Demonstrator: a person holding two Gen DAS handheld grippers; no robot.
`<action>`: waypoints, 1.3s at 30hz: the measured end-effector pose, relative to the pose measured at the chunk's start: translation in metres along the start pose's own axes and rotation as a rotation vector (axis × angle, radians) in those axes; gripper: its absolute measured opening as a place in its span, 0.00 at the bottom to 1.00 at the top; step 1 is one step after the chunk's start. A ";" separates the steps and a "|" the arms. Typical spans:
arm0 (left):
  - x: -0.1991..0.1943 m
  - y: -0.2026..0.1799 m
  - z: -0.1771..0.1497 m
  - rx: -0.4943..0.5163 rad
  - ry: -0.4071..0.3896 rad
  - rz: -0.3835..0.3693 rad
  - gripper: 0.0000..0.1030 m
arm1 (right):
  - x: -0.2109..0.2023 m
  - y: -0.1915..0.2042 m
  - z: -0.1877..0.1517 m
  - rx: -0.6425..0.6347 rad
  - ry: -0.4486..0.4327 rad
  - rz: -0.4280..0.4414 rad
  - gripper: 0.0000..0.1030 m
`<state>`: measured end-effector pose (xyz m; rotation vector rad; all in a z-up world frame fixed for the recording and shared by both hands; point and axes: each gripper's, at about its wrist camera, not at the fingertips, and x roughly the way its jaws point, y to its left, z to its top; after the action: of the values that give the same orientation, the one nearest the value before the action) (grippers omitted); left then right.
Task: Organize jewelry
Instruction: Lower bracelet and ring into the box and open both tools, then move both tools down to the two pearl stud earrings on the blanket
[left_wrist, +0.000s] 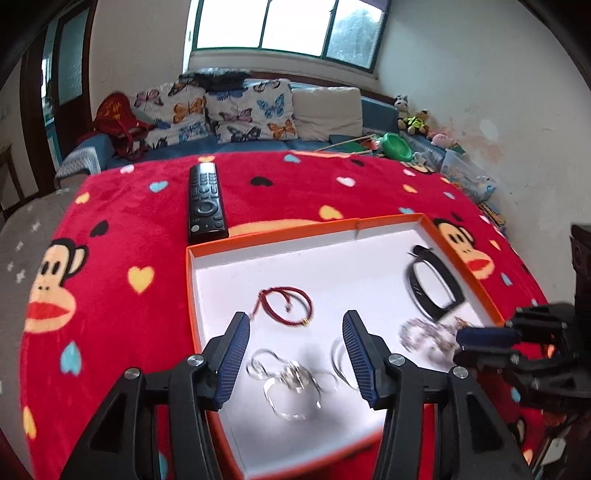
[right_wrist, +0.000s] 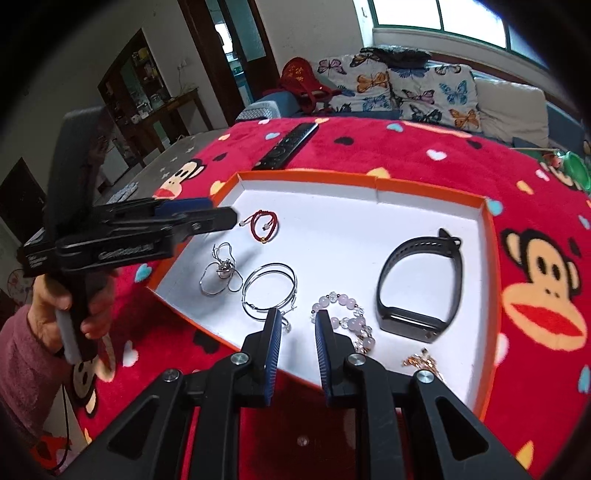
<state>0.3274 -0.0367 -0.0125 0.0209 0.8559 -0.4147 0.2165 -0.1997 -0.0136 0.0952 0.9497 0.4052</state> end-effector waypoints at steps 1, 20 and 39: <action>-0.007 -0.003 -0.003 0.010 -0.006 0.000 0.54 | -0.005 0.002 -0.002 -0.004 -0.001 0.000 0.21; -0.043 -0.066 -0.104 0.118 0.065 -0.097 0.50 | -0.012 0.014 -0.073 0.015 0.094 -0.037 0.20; -0.017 -0.063 -0.107 0.148 0.091 -0.139 0.50 | 0.004 0.005 -0.066 0.054 0.043 -0.065 0.21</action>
<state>0.2167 -0.0695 -0.0618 0.1181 0.9183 -0.6103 0.1644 -0.2004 -0.0540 0.1050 1.0034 0.3228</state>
